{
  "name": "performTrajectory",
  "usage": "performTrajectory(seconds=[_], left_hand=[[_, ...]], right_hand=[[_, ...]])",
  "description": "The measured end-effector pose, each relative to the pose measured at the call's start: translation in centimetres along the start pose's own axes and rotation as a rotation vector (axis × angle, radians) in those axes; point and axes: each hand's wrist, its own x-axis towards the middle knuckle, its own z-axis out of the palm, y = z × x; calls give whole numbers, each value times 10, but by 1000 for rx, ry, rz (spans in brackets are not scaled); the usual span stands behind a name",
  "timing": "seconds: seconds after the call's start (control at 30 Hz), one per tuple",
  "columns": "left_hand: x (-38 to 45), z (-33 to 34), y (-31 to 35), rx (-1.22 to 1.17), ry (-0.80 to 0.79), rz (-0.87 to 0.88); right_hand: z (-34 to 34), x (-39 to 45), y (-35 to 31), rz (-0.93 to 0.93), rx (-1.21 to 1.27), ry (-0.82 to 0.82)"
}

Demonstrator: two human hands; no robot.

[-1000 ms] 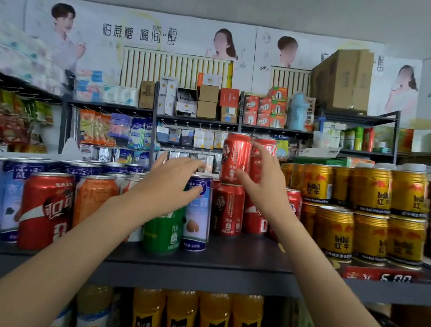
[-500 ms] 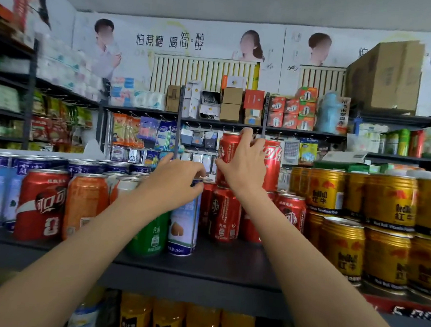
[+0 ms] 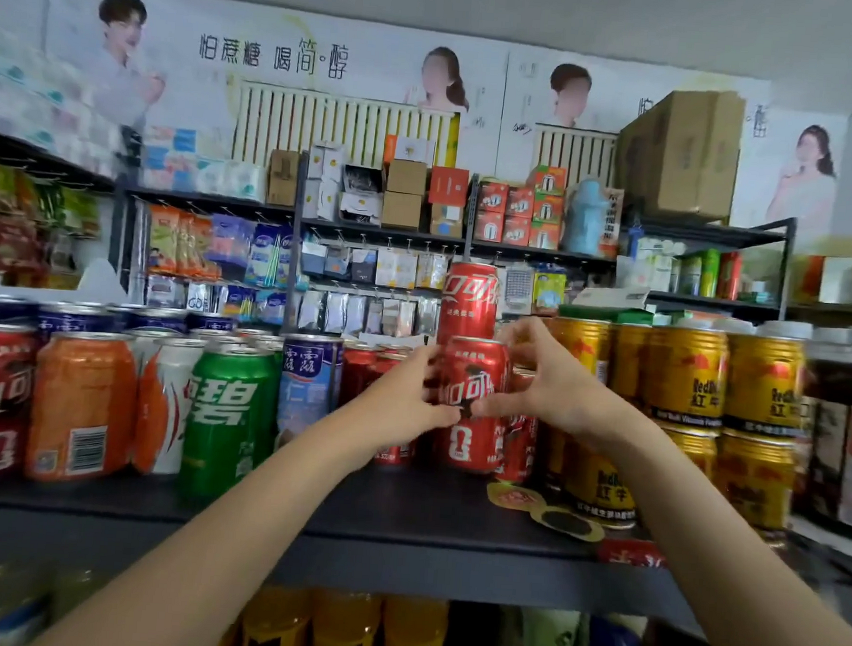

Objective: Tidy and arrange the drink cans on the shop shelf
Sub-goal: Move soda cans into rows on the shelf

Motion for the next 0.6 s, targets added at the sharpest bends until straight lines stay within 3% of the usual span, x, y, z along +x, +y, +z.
performTrajectory(seconds=[0.17, 0.33, 0.6], left_hand=[[1, 4, -15, 6, -69, -43], [4, 3, -27, 12, -56, -88], [13, 34, -12, 110, -79, -13]], right_hand=[[5, -1, 14, -16, -203, -65], [-2, -1, -4, -84, -484, -24], [-25, -18, -7, -46, -682, -23]])
